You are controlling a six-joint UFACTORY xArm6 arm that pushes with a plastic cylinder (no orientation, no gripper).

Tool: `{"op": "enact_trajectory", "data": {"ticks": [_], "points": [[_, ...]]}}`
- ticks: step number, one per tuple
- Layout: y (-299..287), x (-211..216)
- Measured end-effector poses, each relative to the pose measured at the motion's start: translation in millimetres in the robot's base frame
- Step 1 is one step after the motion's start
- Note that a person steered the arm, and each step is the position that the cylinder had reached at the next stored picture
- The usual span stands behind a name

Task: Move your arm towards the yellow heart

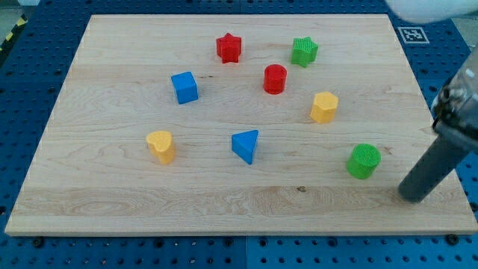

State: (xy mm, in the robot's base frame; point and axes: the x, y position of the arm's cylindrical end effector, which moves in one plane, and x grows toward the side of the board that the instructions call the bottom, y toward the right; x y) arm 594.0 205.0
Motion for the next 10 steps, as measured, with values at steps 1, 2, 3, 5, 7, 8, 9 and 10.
{"op": "enact_trajectory", "data": {"ticks": [1, 2, 3, 5, 7, 8, 9, 10], "points": [[-58, 25], [-114, 24], [-194, 24], [-288, -4], [-293, -22], [-316, -42], [-324, -44], [-324, -50]]}}
